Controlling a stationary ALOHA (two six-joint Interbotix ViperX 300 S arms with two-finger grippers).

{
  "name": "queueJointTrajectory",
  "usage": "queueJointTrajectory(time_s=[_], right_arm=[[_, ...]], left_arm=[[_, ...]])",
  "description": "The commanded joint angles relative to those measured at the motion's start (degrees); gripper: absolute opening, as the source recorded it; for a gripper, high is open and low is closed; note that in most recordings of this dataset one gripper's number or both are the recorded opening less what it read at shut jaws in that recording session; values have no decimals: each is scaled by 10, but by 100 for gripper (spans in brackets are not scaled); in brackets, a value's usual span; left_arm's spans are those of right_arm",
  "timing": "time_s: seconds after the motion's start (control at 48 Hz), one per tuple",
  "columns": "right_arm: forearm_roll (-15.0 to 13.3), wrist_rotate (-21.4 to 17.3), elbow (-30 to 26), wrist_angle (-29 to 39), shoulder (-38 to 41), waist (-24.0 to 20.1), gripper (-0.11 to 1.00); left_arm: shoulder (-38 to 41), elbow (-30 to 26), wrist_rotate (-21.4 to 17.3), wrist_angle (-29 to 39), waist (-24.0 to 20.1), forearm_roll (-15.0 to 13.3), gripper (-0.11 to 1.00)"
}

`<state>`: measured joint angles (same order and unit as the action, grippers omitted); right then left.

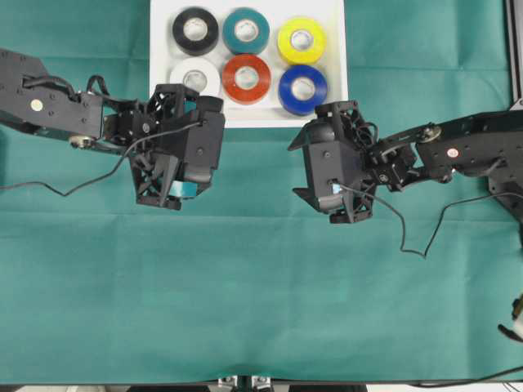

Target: Put the tape alternately from left to right into the white case.

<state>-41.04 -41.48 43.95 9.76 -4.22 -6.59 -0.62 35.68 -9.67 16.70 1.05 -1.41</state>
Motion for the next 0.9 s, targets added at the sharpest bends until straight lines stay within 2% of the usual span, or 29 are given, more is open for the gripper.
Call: queueJointTrajectory(time_s=[0.0, 0.271, 0.562, 0.874], right_arm=[[-2, -1, -6, -6, -9, -1, 86], [-2, -1, -3, -2, -14, -1, 86], [-1, 0, 19, 0, -57, -1, 86], [-1, -1, 40, 0, -92, -1, 86]], left_arm=[[-19, -3, 3, -3, 2, -1, 88], [-43, 7, 3, -3, 2, -2, 88], [-71, 39, 4, -3, 2, -2, 88], [-104, 73, 23, -10, 3, -2, 88]])
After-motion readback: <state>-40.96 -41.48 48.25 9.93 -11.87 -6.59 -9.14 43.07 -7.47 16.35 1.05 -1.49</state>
